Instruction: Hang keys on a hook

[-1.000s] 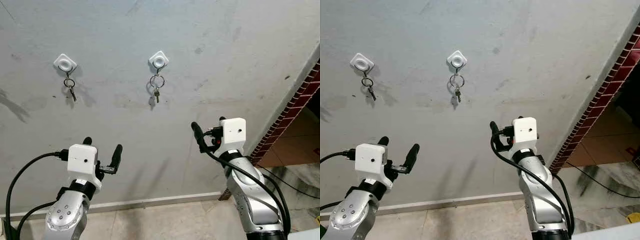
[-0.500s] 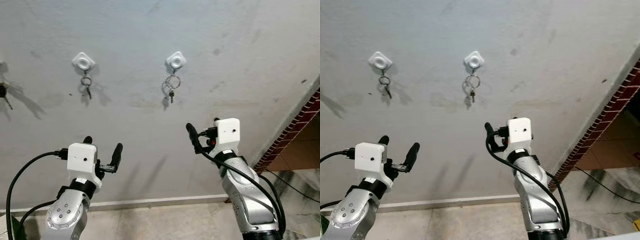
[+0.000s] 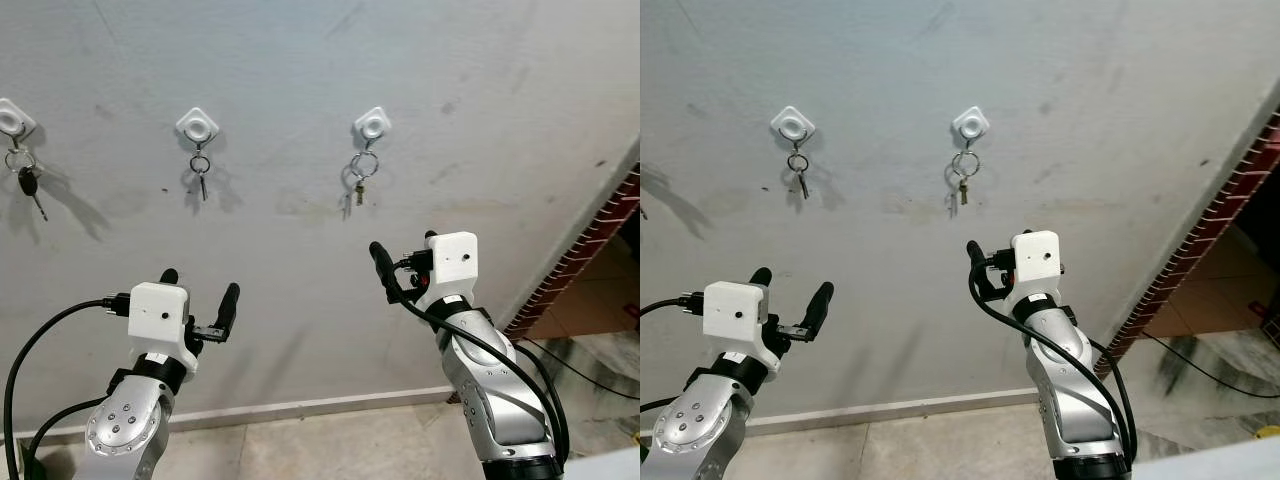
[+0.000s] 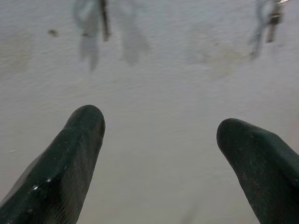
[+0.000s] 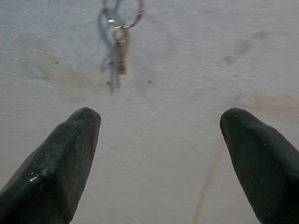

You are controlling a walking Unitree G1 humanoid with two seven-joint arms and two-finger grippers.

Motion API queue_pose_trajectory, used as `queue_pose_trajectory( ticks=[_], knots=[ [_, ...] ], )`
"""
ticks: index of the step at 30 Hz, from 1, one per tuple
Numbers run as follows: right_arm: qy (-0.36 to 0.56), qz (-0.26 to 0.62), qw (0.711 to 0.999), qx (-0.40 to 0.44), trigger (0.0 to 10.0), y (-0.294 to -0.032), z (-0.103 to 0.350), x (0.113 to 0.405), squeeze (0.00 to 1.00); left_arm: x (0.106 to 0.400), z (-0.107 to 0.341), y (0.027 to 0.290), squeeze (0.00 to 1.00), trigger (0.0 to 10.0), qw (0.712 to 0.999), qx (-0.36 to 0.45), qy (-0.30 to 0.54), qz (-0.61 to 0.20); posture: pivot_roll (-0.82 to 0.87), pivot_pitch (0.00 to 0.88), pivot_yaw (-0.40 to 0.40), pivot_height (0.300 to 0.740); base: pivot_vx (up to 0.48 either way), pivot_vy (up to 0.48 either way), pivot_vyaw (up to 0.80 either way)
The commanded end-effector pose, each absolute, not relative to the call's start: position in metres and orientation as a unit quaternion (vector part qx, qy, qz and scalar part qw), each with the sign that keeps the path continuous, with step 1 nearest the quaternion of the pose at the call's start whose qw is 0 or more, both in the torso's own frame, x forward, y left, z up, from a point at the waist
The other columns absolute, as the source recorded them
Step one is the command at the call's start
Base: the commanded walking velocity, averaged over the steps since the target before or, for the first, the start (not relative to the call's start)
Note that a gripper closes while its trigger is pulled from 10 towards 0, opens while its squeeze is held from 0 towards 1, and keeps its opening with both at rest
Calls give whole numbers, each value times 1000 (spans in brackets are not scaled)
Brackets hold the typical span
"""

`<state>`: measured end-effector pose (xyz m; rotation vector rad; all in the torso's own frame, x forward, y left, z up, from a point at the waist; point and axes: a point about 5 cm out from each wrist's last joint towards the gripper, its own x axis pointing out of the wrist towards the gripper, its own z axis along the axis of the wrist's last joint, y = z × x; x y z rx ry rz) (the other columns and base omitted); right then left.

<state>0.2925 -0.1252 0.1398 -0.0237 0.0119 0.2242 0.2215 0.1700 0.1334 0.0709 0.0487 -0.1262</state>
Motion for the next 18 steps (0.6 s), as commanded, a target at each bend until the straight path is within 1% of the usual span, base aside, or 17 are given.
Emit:
queue_pose_trajectory(
  ticks=[1,7,18],
  knots=[
    [5,102,995,-15,10000,-129,143,295,1000,223,134,168,0,10000,997,31,25,-70,82,0,-26,740,0,322,0],
    [5,101,995,-15,10000,-128,143,297,1000,224,134,168,0,10000,997,31,26,-70,84,0,-25,740,0,343,0],
    [7,105,994,-13,10000,-125,143,298,1000,224,134,168,0,10000,997,34,26,-72,86,0,-28,740,0,480,0]
  ],
)
